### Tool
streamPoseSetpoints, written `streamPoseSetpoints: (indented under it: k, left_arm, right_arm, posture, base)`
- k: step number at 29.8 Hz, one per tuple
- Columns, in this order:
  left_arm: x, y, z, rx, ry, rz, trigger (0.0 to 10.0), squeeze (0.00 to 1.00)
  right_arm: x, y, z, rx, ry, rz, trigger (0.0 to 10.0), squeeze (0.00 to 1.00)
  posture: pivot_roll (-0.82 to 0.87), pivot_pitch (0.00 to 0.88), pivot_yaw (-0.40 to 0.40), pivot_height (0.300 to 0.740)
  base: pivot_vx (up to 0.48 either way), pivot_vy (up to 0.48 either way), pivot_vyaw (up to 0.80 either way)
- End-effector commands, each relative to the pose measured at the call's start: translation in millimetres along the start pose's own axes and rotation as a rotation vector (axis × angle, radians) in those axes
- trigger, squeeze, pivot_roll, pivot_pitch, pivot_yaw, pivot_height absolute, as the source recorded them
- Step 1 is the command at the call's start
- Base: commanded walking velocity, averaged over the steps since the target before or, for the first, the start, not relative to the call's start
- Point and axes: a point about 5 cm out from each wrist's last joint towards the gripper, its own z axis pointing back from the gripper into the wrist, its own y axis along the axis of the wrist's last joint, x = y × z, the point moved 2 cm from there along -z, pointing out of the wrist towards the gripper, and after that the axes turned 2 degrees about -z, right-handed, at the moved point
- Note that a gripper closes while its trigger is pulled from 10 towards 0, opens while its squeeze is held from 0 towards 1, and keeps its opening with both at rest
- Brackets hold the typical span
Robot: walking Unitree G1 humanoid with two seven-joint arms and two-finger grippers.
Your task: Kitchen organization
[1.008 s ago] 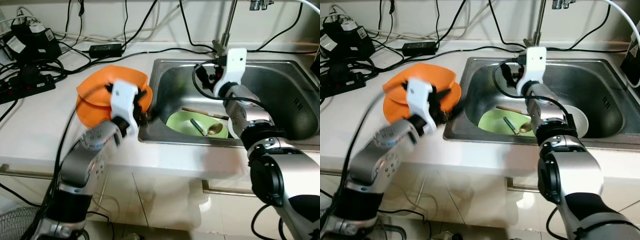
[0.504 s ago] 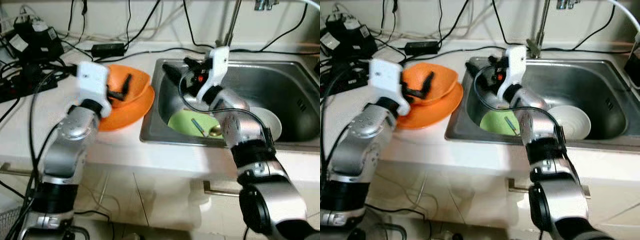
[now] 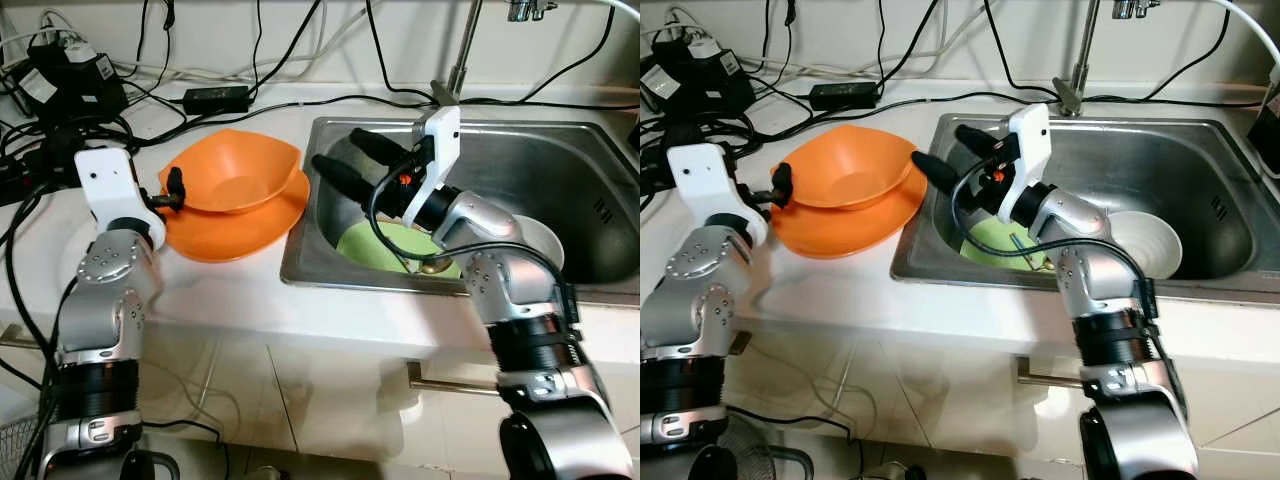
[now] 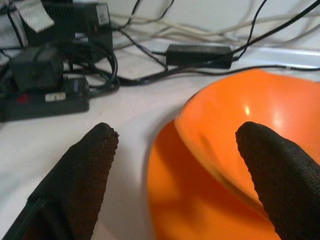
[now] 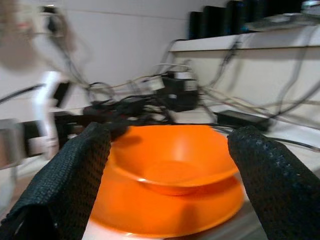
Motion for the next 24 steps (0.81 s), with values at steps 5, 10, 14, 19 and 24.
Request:
streamPoseSetpoints:
  k: [5,10,14,19,24]
  left_arm:
    - [3.0,-1,-8.1,-0.067,-0.003,0.148,10.0,0.0]
    - [10.8,-1,-13.0,-0.096,-0.042,0.198,10.0,0.0]
    - [18.8,-4,-15.3,-0.142,-0.077,0.253,10.0,0.0]
    - [23.6,-10,-18.8,-0.221,-0.087,0.29,10.0,0.0]
    - [28.5,-17,-19.1,-0.283,-0.096,0.388,10.0,0.0]
  right_arm:
    - [-13.5,-7,15.8,-0.115,0.094,0.026,10.0,0.0]
    - [-16.0,-13,22.5,-0.168,0.095,0.042,10.0,0.0]
    - [-21.0,-17,24.7,-0.209,0.119,0.074,10.0,0.0]
    - [-33.5,-24,31.8,-0.273,0.197,0.082,10.0,0.0]
    - [-33.8,-27,33.6,-0.294,0.195,0.096,10.0,0.0]
  posture:
    - [-0.01,0.056,0.102,0.74]
    - [-0.02,0.059,0.106,0.74]
    - [-0.02,0.061,0.111,0.74]
    - [-0.02,0.062,0.116,0.74]
    - [-0.02,0.061,0.119,0.74]
  base:
    - [0.0,0.0,0.0]
    - [0.0,0.0,0.0]
    - [0.0,0.0,0.0]
    - [0.0,0.0,0.0]
    - [0.0,0.0,0.0]
